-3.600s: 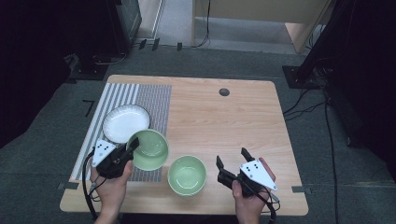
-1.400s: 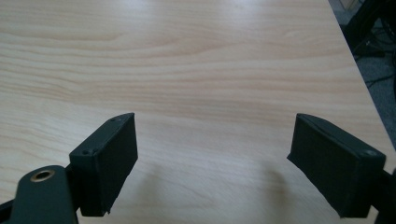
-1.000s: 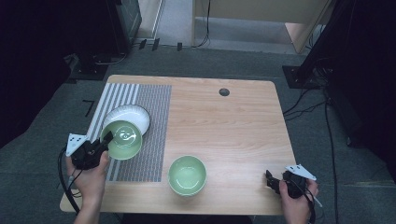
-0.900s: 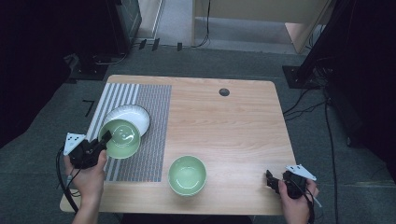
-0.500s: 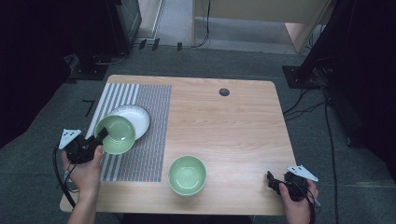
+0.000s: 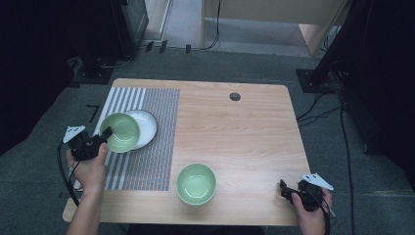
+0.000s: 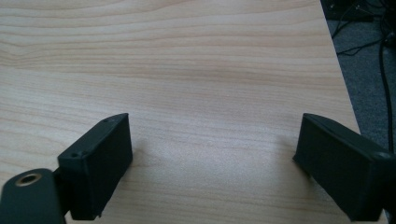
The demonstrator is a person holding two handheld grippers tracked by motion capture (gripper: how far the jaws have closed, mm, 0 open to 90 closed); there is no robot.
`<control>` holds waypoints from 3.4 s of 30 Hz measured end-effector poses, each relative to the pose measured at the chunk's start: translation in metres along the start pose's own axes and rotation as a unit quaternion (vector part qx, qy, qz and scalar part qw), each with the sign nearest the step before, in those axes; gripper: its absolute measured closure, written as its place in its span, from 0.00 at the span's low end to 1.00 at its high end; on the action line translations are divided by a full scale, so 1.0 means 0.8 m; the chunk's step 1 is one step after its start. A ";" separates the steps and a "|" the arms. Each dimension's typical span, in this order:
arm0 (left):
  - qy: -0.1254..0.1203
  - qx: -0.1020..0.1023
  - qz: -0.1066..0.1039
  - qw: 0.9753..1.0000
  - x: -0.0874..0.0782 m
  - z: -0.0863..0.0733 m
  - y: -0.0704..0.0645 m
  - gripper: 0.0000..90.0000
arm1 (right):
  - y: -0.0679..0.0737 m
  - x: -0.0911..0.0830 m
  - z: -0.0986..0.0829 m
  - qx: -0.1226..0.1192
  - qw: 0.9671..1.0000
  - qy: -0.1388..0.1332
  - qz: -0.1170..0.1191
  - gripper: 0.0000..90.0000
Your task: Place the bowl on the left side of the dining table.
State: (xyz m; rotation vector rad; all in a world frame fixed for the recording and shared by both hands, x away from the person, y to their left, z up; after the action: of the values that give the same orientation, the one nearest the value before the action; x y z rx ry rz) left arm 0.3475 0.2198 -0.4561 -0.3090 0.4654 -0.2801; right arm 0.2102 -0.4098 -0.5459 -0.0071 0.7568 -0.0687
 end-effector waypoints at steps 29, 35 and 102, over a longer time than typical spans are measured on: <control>0.064 -0.043 0.025 0.997 0.062 0.000 0.034 0.93 | -0.001 0.001 0.000 0.005 1.000 0.005 -0.007 0.06; 0.090 -0.046 0.030 0.994 0.076 0.000 0.036 0.93 | -0.001 0.001 0.000 0.005 1.000 0.005 -0.007 0.06; 0.088 -0.019 0.022 0.996 0.088 0.024 0.031 0.17 | -0.001 0.002 0.001 0.006 1.000 0.006 -0.008 0.05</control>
State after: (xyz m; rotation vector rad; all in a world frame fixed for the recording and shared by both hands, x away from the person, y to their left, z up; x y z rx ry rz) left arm 0.4217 0.2233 -0.4762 -0.3131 0.6505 -0.2572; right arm 0.2116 -0.4111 -0.5467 -0.0015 0.7689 -0.0889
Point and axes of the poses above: each handheld gripper's, and its own axes: x roughly forward along the jaws, z roughly out of its top, y roughly to its left, the point moved 3 cm from there along x, roughly forward along the jaws, and after that the axes turned 5 degrees about -z, right-handed, at the moved point
